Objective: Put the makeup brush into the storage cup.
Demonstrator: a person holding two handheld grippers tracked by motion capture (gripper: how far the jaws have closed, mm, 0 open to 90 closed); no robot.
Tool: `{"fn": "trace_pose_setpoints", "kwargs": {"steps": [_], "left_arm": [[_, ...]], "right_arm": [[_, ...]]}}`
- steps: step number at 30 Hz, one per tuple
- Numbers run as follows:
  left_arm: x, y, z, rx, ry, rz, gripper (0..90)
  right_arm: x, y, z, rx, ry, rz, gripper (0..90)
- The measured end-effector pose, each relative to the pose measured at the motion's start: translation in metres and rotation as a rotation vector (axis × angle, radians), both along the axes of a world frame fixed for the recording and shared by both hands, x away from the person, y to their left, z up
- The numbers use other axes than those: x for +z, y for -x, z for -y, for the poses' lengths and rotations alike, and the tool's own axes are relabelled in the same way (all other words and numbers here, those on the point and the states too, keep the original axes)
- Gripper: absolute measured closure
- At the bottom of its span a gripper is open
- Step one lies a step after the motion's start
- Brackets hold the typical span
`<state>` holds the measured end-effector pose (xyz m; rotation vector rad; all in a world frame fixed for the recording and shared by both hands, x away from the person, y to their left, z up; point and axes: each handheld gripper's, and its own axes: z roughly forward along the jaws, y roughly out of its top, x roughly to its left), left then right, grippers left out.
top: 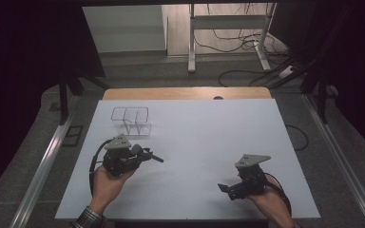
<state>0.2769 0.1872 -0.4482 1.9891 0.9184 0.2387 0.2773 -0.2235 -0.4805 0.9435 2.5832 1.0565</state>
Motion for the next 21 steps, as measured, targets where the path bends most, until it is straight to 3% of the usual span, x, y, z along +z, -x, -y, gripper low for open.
{"fn": "trace_pose_setpoints", "kwargs": {"steps": [21], "left_arm": [[0.004,-0.01,-0.017,0.045,-0.005,0.01,76.8]], "right_arm": [[0.001,0.004,0.018,-0.022,0.037,0.026,0.0]]}}
